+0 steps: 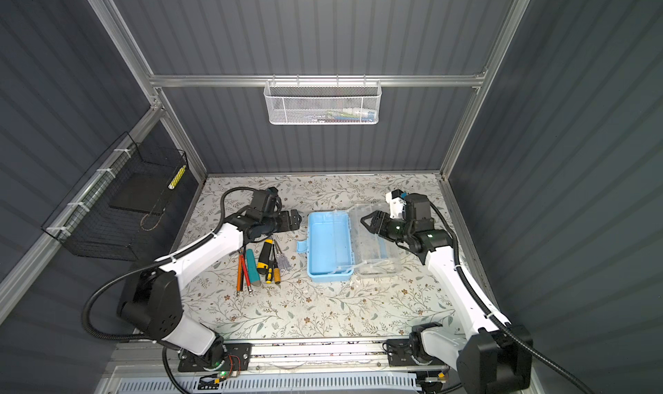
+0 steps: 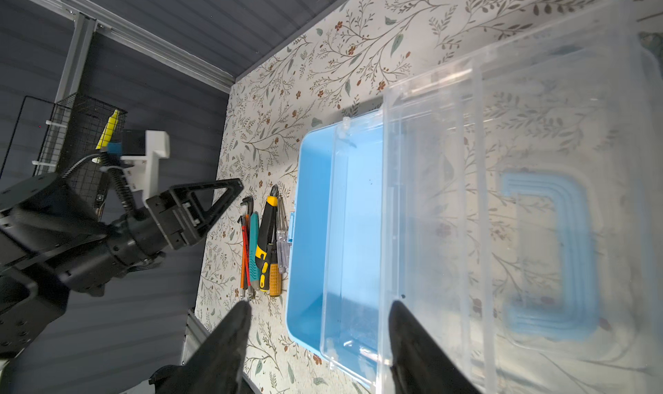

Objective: Pack the tool kit
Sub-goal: 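Release the box base with the left gripper and lift it away, then move the left gripper down over the tools while right holds the lid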

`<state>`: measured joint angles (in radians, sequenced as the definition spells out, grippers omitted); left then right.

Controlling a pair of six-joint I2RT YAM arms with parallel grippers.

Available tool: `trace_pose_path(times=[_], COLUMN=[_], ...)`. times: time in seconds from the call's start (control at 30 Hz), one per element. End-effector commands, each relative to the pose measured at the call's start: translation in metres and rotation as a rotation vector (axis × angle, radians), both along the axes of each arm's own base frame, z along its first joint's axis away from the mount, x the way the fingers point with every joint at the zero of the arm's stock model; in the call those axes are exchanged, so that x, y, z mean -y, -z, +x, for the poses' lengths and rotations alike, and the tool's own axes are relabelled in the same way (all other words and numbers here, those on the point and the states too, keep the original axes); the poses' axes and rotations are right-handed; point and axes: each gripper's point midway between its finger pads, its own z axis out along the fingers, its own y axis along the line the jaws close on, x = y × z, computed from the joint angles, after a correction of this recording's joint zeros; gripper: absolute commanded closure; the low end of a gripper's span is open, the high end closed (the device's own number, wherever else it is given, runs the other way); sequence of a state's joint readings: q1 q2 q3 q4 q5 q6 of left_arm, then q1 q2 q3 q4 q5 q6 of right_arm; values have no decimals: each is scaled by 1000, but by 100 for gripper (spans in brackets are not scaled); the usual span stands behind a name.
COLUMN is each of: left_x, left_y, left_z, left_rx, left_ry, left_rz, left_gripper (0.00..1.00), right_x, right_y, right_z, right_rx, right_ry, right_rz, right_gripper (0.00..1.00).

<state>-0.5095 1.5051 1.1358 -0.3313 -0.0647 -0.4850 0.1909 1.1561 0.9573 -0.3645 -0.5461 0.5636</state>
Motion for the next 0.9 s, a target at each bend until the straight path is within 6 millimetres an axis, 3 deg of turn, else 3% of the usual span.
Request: trace_pose_path(times=[0.0,0.1,0.3,0.4,0.5,0.63,0.87], left_x=[-37,-63,-119,-139,-152,-158,-164], left_y=[12,20,40,49,58,72,103], left_z=[-28,-49,-92,-105,-108,-105,-100], left_rx=[-51,-85,-126,-160,-192,-217,-289], left_ry=[-84,-164,-350,-409,-447,-465,-475], left_rz=[122,166,244,274,299,308,265], left_gripper=[1,1,9,12,23,51,58], right_x=[-11,-23,-31,-31,-33,-37,-36], right_y=[-9,-11,12,18,26,27,31], right_z=[1,-1,-4,-4,-6,-1,-1], right_rx=[33,59,-5,-17,-41,-31,-37], right_ry=[-36,-62,-86,-87,-92,-104,-106], right_rz=[-34,-67,-103,-101,-99,-80,-93], right_gripper=[39,38,38,38,38,38,38])
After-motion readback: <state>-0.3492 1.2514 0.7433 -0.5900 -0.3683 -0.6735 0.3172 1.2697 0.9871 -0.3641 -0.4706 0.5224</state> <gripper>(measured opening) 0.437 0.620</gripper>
